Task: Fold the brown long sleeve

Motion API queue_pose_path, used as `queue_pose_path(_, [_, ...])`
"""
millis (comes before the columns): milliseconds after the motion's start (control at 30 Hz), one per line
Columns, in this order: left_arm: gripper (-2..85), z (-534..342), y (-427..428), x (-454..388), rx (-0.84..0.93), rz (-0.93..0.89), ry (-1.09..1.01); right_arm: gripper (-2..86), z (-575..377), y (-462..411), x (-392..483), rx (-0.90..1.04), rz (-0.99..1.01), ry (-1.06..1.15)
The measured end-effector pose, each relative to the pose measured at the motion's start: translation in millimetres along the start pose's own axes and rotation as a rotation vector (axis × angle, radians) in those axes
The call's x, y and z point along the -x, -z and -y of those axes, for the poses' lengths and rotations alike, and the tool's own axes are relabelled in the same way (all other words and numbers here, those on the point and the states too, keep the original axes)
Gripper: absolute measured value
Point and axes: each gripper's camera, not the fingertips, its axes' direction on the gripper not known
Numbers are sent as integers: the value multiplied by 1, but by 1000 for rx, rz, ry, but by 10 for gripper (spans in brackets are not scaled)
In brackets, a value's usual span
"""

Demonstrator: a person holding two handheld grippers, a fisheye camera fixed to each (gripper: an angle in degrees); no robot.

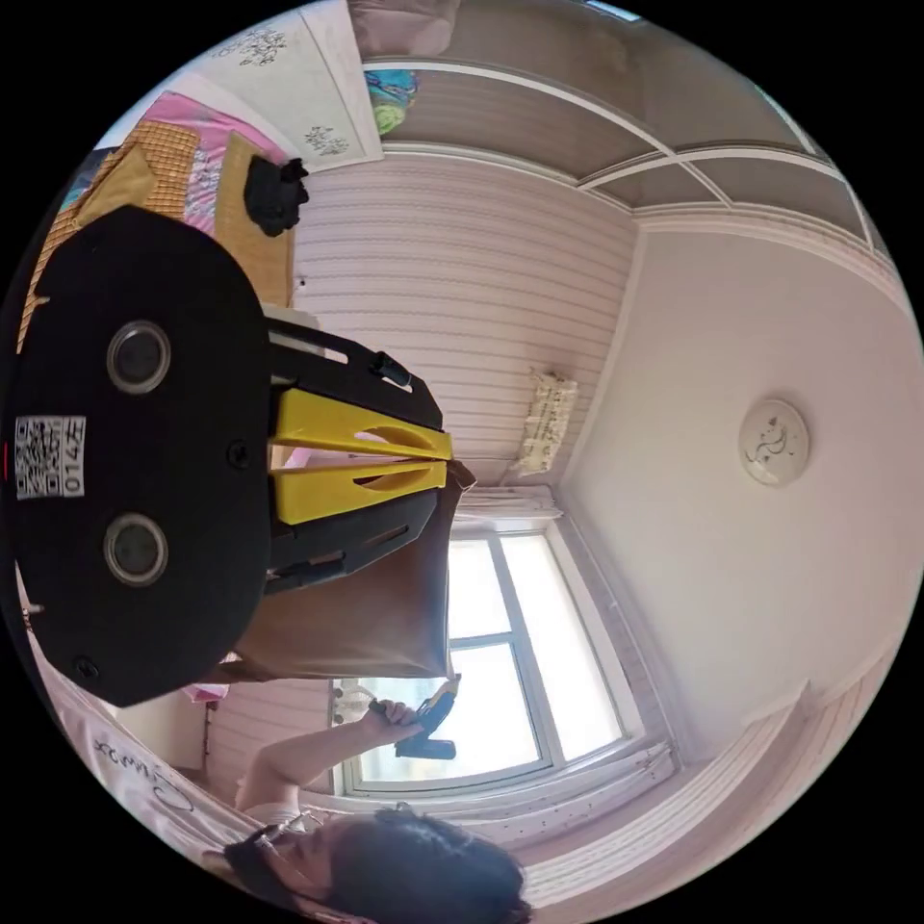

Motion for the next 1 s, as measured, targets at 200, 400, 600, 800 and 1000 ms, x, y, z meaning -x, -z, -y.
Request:
queue_pose_path(200, [-10,88,60,-16,-125,83,-117,-1,70,-16,44,32,-78,168])
queue_pose_path(400, [-10,42,-38,63,262,217,29,0,-14,-179,-60,532,-209,-39])
queue_pose_path(600, [-10,-63,-112,150,452,309,325,-1,-152,-287,-140,737,-283,-277])
queue_pose_path(800, [-10,18,-94,127,208,354,119,-4,-49,-259,-124,237,-255,-165])
queue_pose_path(1000, [-10,-42,-90,121,318,171,123,-4,-86,-272,-116,422,-127,-24])
